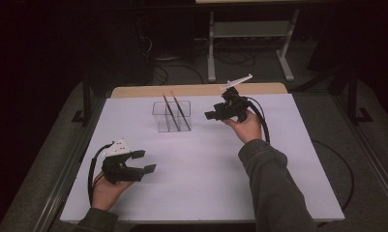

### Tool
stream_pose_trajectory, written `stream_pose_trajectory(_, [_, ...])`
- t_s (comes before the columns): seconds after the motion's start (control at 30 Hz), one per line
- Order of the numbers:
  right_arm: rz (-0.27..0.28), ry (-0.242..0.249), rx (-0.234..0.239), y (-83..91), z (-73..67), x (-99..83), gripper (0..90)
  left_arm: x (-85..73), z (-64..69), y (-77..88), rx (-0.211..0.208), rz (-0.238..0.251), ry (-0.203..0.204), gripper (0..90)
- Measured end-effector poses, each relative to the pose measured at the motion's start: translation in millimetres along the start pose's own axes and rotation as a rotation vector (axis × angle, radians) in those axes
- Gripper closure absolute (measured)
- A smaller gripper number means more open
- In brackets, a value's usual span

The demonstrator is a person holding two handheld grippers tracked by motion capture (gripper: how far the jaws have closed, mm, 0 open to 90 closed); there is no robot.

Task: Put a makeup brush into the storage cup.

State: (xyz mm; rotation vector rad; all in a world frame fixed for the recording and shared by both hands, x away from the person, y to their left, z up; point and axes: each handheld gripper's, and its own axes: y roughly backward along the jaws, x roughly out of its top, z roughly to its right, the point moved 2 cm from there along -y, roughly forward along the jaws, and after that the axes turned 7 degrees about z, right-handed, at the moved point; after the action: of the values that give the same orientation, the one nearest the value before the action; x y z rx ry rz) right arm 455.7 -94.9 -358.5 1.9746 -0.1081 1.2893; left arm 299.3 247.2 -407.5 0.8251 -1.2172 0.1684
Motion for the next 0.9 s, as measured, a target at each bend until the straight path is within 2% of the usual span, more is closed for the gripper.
stream_pose_trajectory(0.3, [0.008, -0.017, 0.006, 6.1, -0.7, -5.3, 40.6, -1.2, -0.1, -1.2, 0.001, 0.001, 0.01, 27.3])
stream_pose_trajectory(0.37, [0.012, 0.001, 0.009, 7.1, 0.7, -6.8, 40.3, -1.4, -0.5, -1.2, 0.002, 0.0, 0.009, 27.1])
stream_pose_trajectory(0.4, [0.011, -0.014, 0.008, 7.8, -0.5, -7.1, 40.2, -1.4, -0.5, -1.3, 0.002, 0.001, 0.009, 27.1])
stream_pose_trajectory(0.47, [0.015, 0.002, 0.01, 9.1, 0.6, -8.9, 39.9, -1.5, -0.5, -1.7, 0.003, 0.003, 0.011, 27.0])
stream_pose_trajectory(0.5, [0.012, -0.018, 0.009, 10.2, -0.8, -9.7, 39.7, -1.5, -0.5, -1.7, 0.002, 0.003, 0.012, 26.8])
stream_pose_trajectory(0.63, [0.018, 0.005, 0.01, 12.9, 1.0, -13.1, 39.2, -0.7, -0.3, -1.0, 0.0, 0.003, 0.01, 26.6])
stream_pose_trajectory(0.7, [0.022, 0.002, 0.011, 14.6, 1.3, -14.5, 38.9, -0.6, -1.2, -0.5, 0.003, 0.003, 0.002, 26.5])
stream_pose_trajectory(0.77, [0.015, -0.021, 0.012, 16.3, 0.6, -15.3, 38.6, -0.9, -1.4, -0.3, 0.005, 0.005, 0.007, 26.5])
stream_pose_trajectory(0.9, [0.025, -0.005, 0.012, 18.2, -0.3, -17.5, 38.8, -1.1, -1.6, 0.3, 0.008, 0.007, 0.017, 26.4])
